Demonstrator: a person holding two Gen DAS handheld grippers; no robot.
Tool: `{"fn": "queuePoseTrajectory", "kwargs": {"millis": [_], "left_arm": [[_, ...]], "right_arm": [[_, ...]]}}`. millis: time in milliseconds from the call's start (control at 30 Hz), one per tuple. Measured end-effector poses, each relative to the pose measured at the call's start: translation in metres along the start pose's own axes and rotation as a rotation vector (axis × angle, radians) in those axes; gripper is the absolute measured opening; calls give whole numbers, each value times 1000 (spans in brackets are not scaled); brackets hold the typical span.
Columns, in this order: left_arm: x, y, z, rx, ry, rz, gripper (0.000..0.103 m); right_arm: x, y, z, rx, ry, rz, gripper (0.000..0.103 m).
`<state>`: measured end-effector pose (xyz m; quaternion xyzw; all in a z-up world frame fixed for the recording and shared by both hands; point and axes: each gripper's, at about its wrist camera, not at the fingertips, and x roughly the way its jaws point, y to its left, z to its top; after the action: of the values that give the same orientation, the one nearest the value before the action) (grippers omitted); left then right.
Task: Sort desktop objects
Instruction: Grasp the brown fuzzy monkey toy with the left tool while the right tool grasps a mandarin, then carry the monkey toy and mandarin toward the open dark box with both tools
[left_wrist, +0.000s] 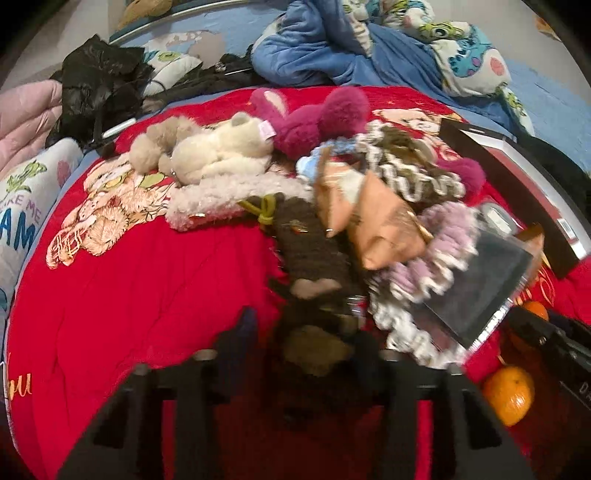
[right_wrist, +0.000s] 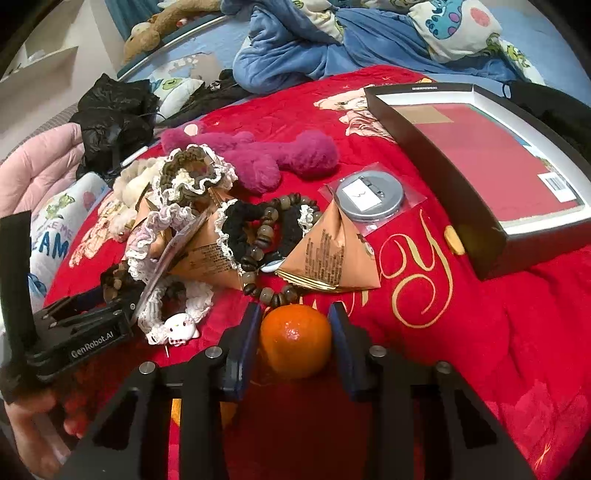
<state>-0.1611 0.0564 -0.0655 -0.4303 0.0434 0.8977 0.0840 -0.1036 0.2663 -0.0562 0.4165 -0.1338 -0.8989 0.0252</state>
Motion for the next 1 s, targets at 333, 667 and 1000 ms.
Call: {"fn": "queuePoseTrajectory", "kwargs": {"millis": [333,667,1000], "left_arm": [[-24,12,-10,-62,-43,-31,33],[-46,26,-11,-97,-107,-3,32],[-72,20,-13,-89,-175,-14,31]], "right_arm": [[-8,2,-6,8,-13,22,36],[-24,2,-6,2,-68,36,36],[-32,3,-7,-6,-91,50,36]]}}
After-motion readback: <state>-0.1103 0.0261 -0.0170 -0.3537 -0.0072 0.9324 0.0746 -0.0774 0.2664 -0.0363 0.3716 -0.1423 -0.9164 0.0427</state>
